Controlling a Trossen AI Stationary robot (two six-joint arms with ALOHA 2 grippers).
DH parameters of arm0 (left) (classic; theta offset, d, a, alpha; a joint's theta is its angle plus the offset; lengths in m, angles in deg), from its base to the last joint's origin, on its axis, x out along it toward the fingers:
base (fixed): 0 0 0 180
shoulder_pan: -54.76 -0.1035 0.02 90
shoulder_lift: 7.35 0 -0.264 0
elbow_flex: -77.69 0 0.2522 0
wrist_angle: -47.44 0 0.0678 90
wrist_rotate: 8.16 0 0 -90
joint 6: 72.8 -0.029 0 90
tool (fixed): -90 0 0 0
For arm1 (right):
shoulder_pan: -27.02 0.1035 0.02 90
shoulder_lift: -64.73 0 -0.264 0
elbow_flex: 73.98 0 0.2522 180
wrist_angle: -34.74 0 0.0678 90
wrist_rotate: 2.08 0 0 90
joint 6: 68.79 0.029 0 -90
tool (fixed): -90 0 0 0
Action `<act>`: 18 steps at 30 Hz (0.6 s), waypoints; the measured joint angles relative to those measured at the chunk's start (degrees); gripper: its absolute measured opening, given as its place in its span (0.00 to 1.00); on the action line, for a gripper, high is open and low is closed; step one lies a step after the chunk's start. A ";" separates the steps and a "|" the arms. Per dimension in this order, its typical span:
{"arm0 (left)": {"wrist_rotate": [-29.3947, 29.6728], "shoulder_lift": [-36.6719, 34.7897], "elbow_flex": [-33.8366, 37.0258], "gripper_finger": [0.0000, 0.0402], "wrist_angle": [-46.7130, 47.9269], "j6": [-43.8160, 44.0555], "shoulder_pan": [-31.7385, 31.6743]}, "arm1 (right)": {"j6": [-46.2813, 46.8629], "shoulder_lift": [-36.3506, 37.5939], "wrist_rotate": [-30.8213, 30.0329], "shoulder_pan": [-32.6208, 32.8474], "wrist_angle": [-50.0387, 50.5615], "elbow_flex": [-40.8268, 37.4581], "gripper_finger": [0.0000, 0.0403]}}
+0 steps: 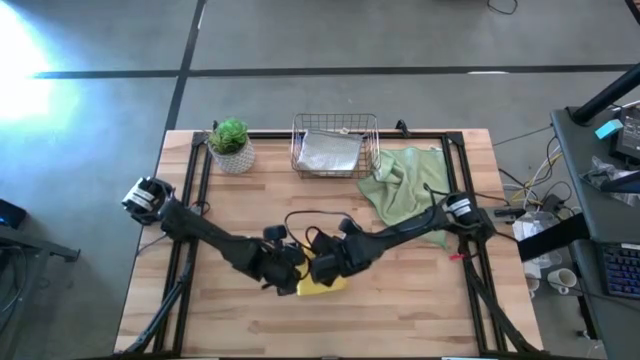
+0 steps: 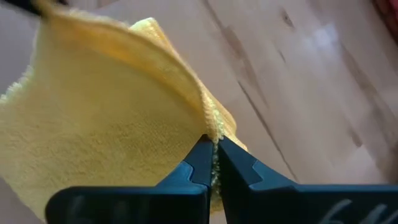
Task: Fold microfiber towels
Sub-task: Fold the yellow towel, then put the folded yellow towel into the wire basket
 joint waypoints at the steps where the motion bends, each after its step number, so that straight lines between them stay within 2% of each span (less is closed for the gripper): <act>1: -1.29 0.00 0.00 0.00 -0.12 -0.89 -0.29 | -0.26 0.00 0.11 -0.25 0.00 0.00 0.02; 5: -2.66 0.00 0.00 0.00 -0.08 -1.75 -0.50 | -1.21 0.00 0.44 -0.41 0.00 0.00 0.04; 9: -2.66 0.00 0.02 0.02 0.00 -1.99 -0.52 | -1.63 0.00 0.46 -0.48 0.11 -0.02 0.10; 13: -1.81 0.00 0.02 0.10 0.05 -1.92 -0.66 | -1.59 0.00 0.41 -1.14 0.09 -0.04 0.21; 18: -0.41 0.00 0.02 0.25 0.46 -1.97 -0.98 | -2.54 0.07 0.46 -1.50 0.50 -0.04 0.32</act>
